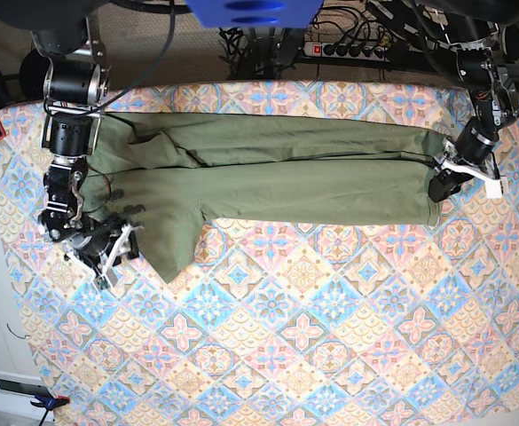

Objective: Layout the t-shirt on the table in an organized manner, then fold the t-shirt properly
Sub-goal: 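Release with the right gripper and tuck the loose sleeve under the fold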

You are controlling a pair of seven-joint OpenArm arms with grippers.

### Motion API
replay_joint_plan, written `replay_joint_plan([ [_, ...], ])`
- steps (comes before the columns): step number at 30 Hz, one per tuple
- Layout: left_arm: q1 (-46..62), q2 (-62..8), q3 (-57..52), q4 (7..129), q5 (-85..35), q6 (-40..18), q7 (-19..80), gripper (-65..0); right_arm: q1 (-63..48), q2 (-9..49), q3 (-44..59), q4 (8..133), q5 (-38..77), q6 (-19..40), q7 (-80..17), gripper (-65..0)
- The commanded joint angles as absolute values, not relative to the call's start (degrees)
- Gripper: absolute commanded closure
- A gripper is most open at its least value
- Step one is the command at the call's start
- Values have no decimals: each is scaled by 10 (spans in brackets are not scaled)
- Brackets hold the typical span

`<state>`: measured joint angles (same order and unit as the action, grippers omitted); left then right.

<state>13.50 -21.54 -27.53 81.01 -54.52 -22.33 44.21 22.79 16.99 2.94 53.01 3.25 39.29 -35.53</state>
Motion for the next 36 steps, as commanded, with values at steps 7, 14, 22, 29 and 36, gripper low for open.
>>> replay_joint_plan([
  [7,131,-225,-280,820,-557,-228,433,-243,257,171,-8,451,51,400,-287,-248],
  [14,120,-225,-281,821,-557,-228,433,-243,254,171,-9,444,51,400,-291,-245],
  [22,99,-225,-281,822,-558,-228,433,-240,234,174,-55,450,53,400,-292,-51],
  [29,94,-225,-281,822,-558,-228,432,-238,211,174,-35,519,83,400,-327,-7],
  [36,87,-225,-281,821,-556,-228,432,-237,141,182,17,691,189,400,-413,-7],
])
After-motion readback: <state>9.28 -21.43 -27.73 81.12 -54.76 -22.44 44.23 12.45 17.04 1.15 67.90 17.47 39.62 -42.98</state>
